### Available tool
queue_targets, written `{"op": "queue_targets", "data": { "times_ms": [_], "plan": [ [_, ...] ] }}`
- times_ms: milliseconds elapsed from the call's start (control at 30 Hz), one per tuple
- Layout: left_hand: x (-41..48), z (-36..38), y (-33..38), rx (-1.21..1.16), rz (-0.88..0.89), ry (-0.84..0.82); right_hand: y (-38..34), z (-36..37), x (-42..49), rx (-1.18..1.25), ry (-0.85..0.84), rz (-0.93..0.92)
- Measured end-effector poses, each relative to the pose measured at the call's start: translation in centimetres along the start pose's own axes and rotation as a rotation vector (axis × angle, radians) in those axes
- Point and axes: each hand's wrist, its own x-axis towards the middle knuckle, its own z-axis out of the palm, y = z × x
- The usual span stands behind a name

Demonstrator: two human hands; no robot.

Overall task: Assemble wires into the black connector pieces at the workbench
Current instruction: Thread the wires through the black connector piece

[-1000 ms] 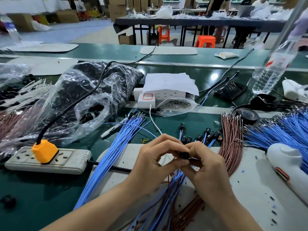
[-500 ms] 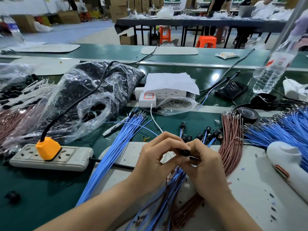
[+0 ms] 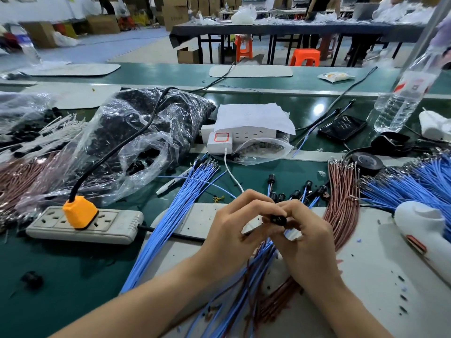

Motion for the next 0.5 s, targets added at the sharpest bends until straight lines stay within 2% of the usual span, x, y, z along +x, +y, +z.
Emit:
{"op": "queue_targets", "data": {
  "times_ms": [500],
  "plan": [
    [0.16,-0.01,0.07,-0.033,-0.037,0.006,-0.27,0.19,-0.15,-0.005,0.03,0.071]
  ]
}}
